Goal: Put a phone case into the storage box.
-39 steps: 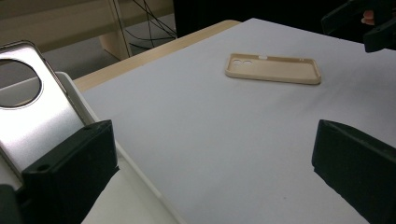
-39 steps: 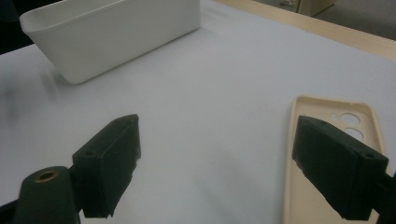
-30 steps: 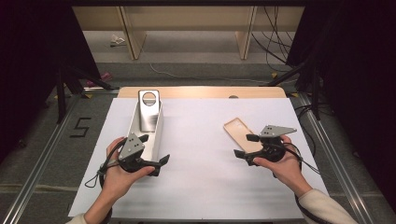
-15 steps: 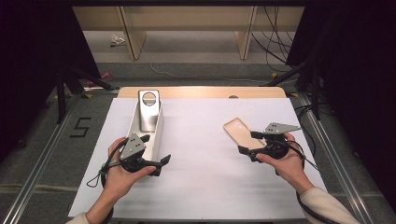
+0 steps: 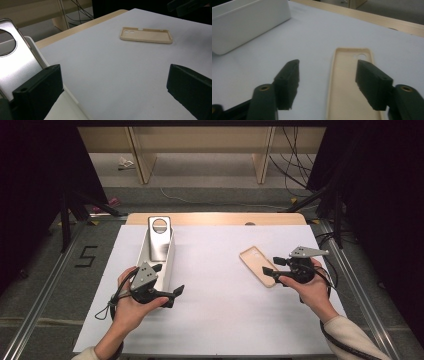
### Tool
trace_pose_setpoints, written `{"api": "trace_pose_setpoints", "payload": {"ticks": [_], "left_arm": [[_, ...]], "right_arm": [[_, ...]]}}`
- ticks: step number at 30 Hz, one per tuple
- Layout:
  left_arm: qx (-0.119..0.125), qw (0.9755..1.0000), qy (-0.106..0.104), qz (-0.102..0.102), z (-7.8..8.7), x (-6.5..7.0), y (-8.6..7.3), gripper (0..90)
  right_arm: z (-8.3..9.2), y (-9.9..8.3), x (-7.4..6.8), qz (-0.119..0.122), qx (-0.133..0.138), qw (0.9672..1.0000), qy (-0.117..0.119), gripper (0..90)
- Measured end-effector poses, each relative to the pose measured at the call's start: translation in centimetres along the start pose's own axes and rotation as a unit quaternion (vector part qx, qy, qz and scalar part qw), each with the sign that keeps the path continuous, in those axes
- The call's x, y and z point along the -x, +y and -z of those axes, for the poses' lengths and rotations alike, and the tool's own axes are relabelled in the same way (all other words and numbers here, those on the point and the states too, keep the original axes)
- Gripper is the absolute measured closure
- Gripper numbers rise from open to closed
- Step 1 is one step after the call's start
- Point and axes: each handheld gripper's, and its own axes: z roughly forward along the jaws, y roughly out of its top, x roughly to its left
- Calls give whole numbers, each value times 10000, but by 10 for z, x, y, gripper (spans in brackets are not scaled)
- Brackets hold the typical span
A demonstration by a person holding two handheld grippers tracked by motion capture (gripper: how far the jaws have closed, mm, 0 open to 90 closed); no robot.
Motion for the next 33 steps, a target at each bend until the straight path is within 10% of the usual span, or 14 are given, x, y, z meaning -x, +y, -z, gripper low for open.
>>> {"api": "trace_pose_setpoints", "payload": {"ticks": [13,22,33], "left_arm": [[47,10000,30,74,5,-3,-4,4],[65,9999,6,110,4,-3,-3,8],[76,9999,4,104,5,-4,-4,10]], "right_arm": [[9,4,21,-104,-425,9964,-723,892],[-8,-3,47,-194,-1155,9843,-1318,900],[-25,-18,66,-394,-1838,9731,-1330,900]]}}
